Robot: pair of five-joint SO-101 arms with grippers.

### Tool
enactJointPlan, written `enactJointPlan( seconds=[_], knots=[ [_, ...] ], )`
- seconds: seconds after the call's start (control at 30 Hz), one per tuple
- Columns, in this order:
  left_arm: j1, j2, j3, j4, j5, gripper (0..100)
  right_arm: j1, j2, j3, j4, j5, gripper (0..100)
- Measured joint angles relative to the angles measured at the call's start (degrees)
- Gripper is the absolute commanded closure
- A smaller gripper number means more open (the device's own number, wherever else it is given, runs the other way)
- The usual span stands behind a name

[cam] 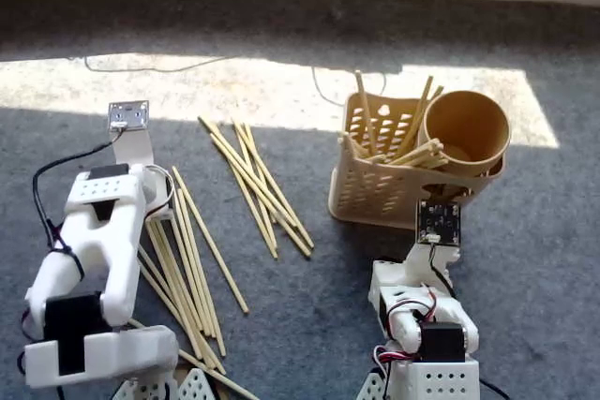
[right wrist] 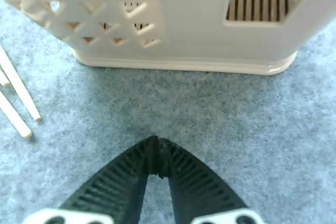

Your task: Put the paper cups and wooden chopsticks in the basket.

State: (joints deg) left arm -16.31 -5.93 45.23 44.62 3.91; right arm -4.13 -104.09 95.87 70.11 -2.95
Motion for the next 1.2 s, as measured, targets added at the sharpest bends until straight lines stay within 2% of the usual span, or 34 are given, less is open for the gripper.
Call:
enactJointPlan(
  seconds=[0.2,0.43,0.57,0.67,0.77,1.2],
  knots=[
    [0.0,4.04,-4.04,0.0,0.09,92,0.0,0.0,0.0,0.0,0.0,99.1],
    [0.0,9.76,-10.64,2.37,3.6,92,0.0,0.0,0.0,0.0,0.0,99.1],
    [0.0,15.03,-17.23,7.38,3.69,93,0.0,0.0,0.0,0.0,0.0,99.1],
    [0.0,18.73,-22.15,11.43,3.78,100,0.0,0.0,0.0,0.0,0.0,99.1],
    [0.09,21.36,-25.58,14.07,3.78,99,0.0,0.0,0.0,0.0,0.0,99.1],
    [0.09,20.66,-26.37,15.56,6.07,100,0.0,0.0,0.0,0.0,0.0,99.1]
  ],
)
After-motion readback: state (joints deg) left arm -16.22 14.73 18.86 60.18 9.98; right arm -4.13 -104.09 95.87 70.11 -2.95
